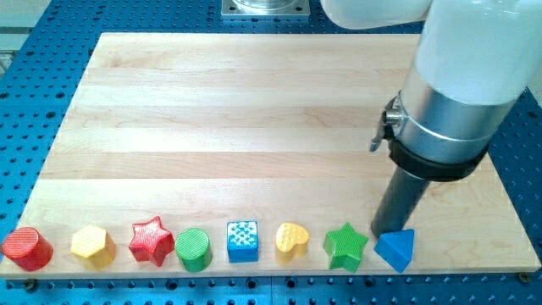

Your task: Place your arm right to the blue triangle

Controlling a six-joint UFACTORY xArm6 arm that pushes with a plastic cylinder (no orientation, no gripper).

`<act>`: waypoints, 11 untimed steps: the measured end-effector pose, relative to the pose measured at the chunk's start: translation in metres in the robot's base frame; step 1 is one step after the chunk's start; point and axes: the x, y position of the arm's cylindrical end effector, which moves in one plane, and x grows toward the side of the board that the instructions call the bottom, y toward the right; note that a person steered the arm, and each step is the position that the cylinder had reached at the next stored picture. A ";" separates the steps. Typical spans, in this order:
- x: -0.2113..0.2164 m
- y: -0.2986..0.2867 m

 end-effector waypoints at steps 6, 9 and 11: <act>0.031 0.195; 0.037 0.117; 0.036 0.100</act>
